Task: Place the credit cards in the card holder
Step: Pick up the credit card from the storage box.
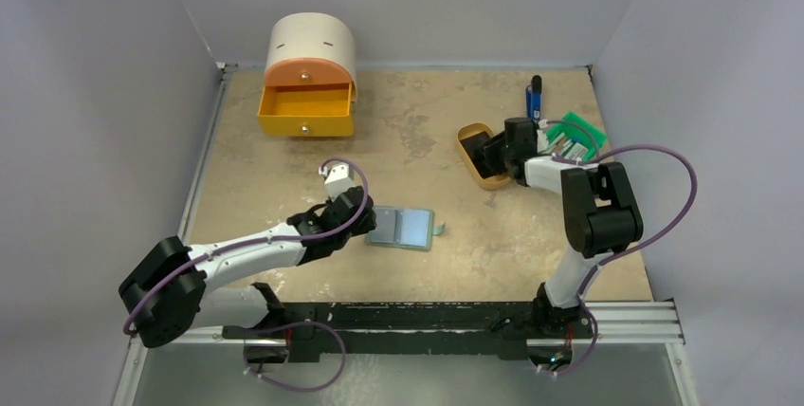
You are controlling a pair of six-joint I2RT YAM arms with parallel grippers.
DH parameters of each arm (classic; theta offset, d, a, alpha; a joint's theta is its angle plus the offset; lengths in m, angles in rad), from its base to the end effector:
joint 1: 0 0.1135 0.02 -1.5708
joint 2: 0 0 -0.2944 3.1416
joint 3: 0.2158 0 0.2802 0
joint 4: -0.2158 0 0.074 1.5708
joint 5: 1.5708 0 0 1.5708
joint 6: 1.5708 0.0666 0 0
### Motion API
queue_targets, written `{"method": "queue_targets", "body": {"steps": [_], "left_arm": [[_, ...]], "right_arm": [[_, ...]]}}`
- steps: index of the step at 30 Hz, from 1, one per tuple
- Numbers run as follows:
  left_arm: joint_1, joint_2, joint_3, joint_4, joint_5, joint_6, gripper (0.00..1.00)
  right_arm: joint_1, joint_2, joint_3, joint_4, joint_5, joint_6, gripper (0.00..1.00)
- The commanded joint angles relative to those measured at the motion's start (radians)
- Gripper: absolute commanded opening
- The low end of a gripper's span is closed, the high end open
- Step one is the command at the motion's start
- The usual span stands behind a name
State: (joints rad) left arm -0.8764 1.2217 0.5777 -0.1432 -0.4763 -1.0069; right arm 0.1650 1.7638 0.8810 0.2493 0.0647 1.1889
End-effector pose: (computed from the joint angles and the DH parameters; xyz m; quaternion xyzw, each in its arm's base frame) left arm 0.1951 -0.1866 0.1794 -0.1484 0.8904 -0.1717 0.3946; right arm 0.4050 0.0631 0.1459 0.4496 0.7702 0.2603 0.3700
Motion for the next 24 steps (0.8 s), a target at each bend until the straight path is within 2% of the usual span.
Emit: {"method": "queue_targets", "body": {"steps": [1, 4, 12, 18, 24], "left_arm": [[0.004, 0.002, 0.026, 0.026, -0.01, 0.006, 0.31], [0.004, 0.005, 0.024, 0.028, -0.009, 0.004, 0.3], [0.005, 0.003, 0.018, 0.028, -0.01, 0.001, 0.31], [0.005, 0.009, 0.017, 0.031, -0.005, 0.001, 0.3], [0.004, 0.016, 0.018, 0.039, 0.003, -0.004, 0.3]], "right_arm": [[-0.008, 0.035, 0.04, -0.029, -0.005, -0.006, 0.5], [-0.008, 0.054, 0.068, -0.052, -0.011, -0.004, 0.5], [-0.011, 0.049, 0.04, -0.052, -0.01, 0.0, 0.33], [-0.011, 0.02, -0.007, -0.036, -0.005, 0.001, 0.28], [-0.012, -0.004, -0.027, -0.036, -0.001, -0.008, 0.28]]}}
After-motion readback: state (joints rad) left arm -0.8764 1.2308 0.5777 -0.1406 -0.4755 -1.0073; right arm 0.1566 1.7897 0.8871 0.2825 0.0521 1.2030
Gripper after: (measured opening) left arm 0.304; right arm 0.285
